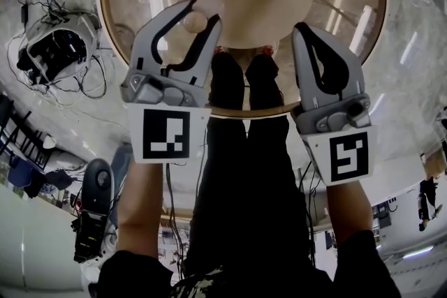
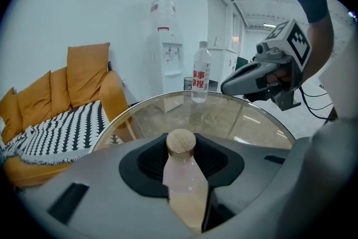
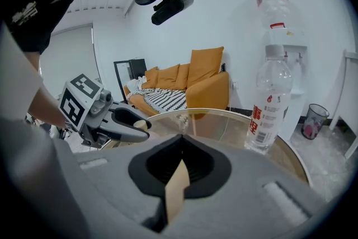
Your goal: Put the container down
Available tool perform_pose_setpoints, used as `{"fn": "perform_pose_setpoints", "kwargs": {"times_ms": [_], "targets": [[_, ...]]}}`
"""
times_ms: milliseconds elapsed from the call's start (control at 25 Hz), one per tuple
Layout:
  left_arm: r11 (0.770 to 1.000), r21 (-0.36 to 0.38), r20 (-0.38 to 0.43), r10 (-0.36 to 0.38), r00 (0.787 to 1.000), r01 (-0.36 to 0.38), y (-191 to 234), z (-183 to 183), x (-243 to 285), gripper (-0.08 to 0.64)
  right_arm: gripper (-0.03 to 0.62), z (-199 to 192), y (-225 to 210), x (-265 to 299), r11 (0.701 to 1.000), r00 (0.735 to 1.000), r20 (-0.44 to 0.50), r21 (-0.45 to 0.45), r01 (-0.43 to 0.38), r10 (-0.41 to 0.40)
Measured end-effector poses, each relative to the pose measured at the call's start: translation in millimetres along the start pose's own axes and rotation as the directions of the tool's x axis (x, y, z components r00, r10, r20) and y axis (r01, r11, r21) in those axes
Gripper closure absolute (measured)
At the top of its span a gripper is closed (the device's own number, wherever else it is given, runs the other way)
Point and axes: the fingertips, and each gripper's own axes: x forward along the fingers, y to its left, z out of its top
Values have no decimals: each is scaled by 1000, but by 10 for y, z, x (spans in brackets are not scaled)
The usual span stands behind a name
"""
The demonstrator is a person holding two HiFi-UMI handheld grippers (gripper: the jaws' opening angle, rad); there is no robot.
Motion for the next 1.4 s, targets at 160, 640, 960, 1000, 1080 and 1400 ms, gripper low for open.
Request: {"fn": "perform_pose_setpoints", "kwargs": {"times_ms": [160,640,960,1000,1080,1400], "targets": [[1000,-11,8,0,1000,0,23,-14,-14,410,597,13,28,34,1000,1000,5,1,0,0],[999,3,43,50,998,-50,63,40,-58,388,597,63,32,5,1000,1000,2,-7,-21,21],[995,-19,14,94,995,-94,109,141,-268,365,597,295,27,-72,999,999,17,-31,-35,35],[995,-19,14,100,995,-99,64,209,-324,367,597,347,13,-155,999,999,18,-34,-36,37],[993,-20,19,117,993,-117,-151,462,-472,367,597,489,-74,-488,998,999,31,-43,-35,36],[979,-89,31,186,982,-182,-37,560,-952,473,597,745,229,-561,996,998,36,-68,-52,55]]}}
